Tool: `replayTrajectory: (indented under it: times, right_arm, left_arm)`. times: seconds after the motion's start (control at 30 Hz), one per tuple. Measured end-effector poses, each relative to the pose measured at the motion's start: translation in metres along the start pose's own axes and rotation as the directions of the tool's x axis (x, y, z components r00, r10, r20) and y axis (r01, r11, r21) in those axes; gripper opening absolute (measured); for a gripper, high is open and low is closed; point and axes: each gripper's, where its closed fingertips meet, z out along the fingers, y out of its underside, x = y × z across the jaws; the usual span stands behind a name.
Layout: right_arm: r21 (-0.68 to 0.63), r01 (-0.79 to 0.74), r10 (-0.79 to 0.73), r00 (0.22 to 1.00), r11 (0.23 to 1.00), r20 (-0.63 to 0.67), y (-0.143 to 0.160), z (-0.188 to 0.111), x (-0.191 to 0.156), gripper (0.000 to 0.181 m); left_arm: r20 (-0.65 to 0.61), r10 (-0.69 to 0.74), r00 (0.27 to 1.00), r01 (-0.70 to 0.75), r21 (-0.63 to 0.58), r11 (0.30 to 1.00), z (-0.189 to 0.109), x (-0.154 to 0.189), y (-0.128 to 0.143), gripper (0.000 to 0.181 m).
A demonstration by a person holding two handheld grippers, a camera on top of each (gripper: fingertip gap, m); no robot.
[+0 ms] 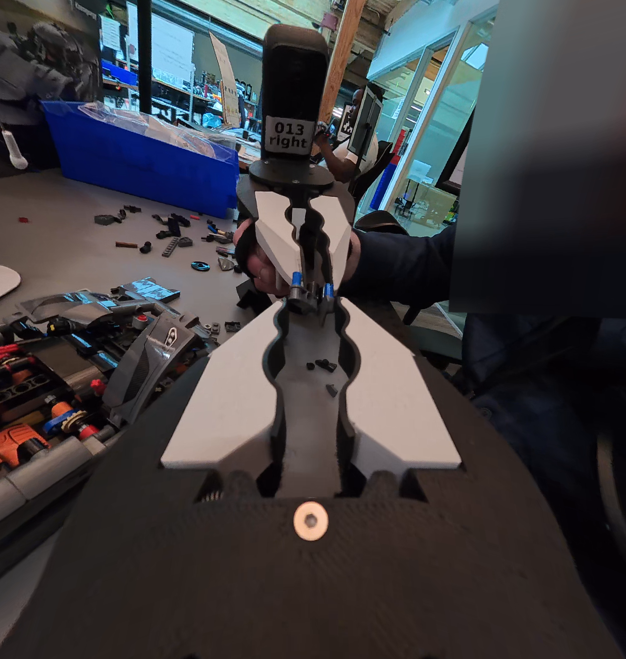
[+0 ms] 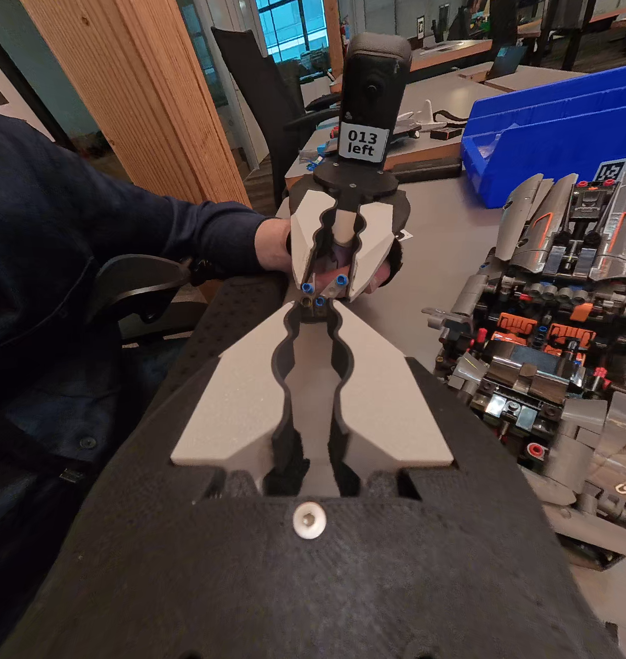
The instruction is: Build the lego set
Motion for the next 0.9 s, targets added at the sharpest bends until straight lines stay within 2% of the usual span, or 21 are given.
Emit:
replayTrajectory:
  times: [0.23, 0.53, 0.77, 0.9]
  right_arm:
    - [0.002, -0.011, 0.011, 1.000, 1.000, 0.003, 0.000, 0.000, 0.000, 0.013]
    - [0.022, -0.060, 0.060, 0.998, 0.998, -0.009, 0.000, -0.002, 0.007, 0.013]
    - [-0.001, -0.003, 0.002, 0.997, 1.000, -0.075, 0.000, -0.001, 0.011, 0.013]
    - [-0.002, 0.006, -0.006, 0.997, 1.000, -0.083, -0.001, -0.001, 0.012, 0.013]
  left_arm:
    - [0.058, 0.110, 0.992, -0.109, -0.010, 0.994, 0.000, 0.001, -0.002, 0.021]
    - [0.170, 0.268, 0.948, -0.264, -0.046, 0.964, -0.001, -0.002, -0.005, 0.012]
    - [0.169, 0.222, 0.960, -0.219, -0.037, 0.975, -0.003, -0.007, -0.005, 0.012]
    - [0.160, 0.195, 0.968, -0.196, -0.013, 0.981, -0.006, -0.008, -0.007, 0.006]
